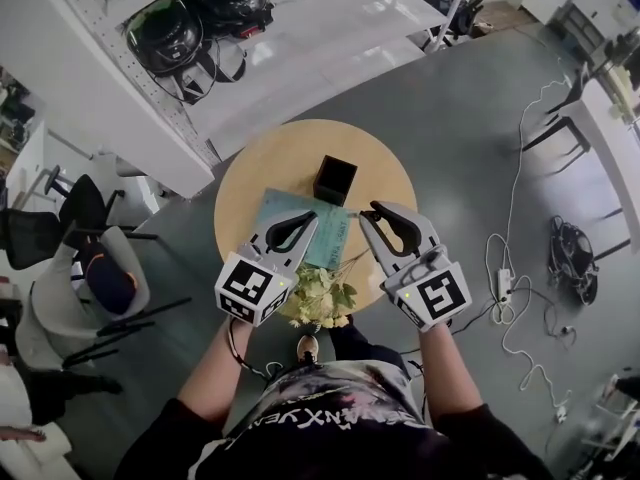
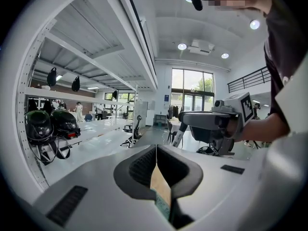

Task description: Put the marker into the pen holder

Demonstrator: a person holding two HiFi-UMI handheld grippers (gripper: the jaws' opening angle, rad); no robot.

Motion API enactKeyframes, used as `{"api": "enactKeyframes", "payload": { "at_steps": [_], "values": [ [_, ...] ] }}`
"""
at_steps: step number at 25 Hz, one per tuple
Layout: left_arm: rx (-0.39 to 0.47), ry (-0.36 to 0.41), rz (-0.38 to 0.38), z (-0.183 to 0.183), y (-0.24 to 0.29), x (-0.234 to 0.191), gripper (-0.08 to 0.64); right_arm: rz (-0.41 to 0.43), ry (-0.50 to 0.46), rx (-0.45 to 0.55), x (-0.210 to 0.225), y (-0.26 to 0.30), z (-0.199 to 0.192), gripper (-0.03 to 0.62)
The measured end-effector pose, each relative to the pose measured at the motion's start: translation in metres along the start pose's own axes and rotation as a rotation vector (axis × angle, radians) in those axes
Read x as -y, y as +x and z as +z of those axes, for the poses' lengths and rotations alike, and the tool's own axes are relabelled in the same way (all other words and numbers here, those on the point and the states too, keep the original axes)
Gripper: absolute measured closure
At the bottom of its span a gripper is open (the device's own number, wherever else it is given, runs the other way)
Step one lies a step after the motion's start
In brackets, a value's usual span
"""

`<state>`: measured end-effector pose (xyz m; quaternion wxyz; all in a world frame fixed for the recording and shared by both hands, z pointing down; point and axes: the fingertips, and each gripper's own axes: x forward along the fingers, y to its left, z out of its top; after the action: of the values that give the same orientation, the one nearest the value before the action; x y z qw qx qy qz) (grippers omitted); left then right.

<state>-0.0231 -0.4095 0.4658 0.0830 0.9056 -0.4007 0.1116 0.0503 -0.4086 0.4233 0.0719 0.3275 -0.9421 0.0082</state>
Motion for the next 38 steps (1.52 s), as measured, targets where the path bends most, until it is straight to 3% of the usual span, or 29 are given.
{"api": "enactKeyframes", "payload": {
  "at_steps": [22,38],
  "values": [
    [-0.047,-0.012,0.031,-0.028,0.067,-0.049,0.534,0.018,0.099,-0.021,0.063,0.074,-0.062,0.514],
    [-0.108,-0.065,0.060,-0.081,0.103,-0.071,0.534,0.032,0.111,-0.102,0.077,0.117,-0.133,0.514]
  ]
}}
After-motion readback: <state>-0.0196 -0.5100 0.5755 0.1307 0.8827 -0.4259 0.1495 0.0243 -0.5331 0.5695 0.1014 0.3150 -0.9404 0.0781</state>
